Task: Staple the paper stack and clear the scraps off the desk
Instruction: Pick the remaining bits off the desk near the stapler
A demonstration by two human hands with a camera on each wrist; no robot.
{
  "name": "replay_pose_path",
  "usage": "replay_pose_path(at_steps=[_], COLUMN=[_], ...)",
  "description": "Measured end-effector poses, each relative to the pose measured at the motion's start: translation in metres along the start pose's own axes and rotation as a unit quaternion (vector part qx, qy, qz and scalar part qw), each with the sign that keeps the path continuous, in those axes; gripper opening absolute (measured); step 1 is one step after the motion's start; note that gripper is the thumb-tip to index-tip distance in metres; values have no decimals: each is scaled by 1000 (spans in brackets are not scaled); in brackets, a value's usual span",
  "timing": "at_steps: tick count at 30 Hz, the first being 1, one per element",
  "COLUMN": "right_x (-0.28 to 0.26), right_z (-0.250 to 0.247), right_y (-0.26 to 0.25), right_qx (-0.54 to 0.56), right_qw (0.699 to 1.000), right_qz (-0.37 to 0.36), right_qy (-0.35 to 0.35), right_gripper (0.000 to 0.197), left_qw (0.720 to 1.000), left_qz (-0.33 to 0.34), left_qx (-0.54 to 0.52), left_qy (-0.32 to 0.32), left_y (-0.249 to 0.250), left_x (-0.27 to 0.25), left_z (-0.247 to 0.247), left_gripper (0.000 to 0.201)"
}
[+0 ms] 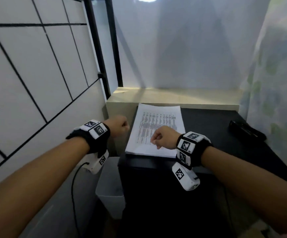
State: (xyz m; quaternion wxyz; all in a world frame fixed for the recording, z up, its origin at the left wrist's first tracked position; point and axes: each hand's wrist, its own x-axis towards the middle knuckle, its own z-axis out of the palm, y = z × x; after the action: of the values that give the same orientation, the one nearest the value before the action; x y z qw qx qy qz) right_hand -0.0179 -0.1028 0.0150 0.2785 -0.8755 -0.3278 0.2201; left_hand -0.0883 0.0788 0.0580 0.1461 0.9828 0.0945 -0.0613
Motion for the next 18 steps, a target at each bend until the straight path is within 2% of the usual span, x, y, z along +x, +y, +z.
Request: replay_pose_path(at_steps=[3,5,10,18], right_x=[20,30,55,96], right_z=[39,62,118,204], right_y=[-36,-60,-106,-132], right_qx=[4,-9,-9,-3], right_qw=[999,997,992,985], right_qz=[-39,-58,-83,-13], right_qy=[-32,-49,-90,-171], right_gripper=[26,16,19,25], left_qw=[998,996,992,992], left_qz=[-34,-51,-93,-122], left_qx=[-39,-53,-58,-28], left_qy=[28,43,60,28], left_y=[-36,-57,-95,-122], left_x=[-11,-14,-16,3], left_z=[-17,-25,-35,-23], left_gripper=[22,22,26,28])
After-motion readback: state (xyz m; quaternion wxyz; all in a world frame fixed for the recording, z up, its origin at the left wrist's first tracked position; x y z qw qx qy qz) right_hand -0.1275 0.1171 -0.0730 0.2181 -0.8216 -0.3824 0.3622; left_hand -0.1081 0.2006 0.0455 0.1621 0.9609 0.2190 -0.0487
